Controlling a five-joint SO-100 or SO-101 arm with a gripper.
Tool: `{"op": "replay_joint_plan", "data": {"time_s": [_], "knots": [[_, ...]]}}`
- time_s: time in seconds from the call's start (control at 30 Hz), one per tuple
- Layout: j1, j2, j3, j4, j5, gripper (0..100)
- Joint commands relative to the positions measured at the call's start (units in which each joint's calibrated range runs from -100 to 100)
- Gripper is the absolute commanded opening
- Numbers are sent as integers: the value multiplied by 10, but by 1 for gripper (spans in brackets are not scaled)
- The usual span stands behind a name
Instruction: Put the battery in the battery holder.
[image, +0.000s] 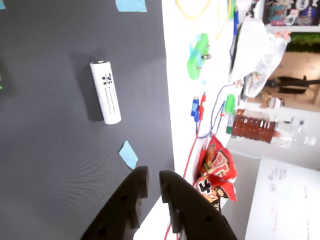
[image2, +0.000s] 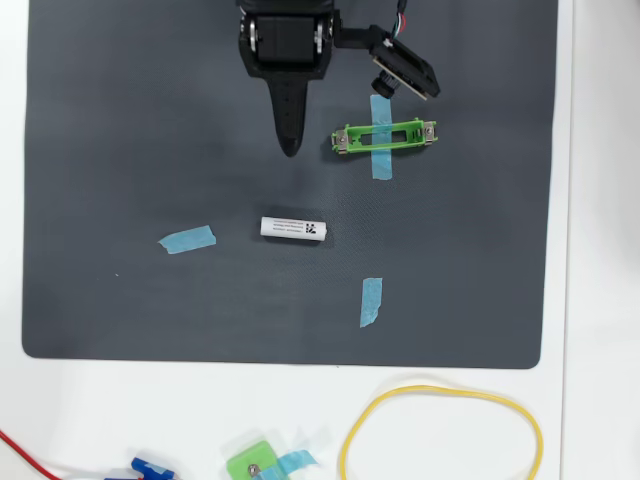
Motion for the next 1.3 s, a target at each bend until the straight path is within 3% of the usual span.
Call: {"op": "replay_joint_plan", "data": {"time_s": [0.0,0.07,0.2,0.3,0.43,0.57,0.67,1.27], "knots": [[-27,173,-132,-54,3,0],[-62,325,-258,-47,3,0],[-124,647,-545,84,41,0],[-123,825,-738,200,47,0],[-97,969,-872,279,47,0],[-51,1037,-919,300,47,1],[-52,1047,-920,300,43,10],[-80,1123,-937,292,27,9]]}}
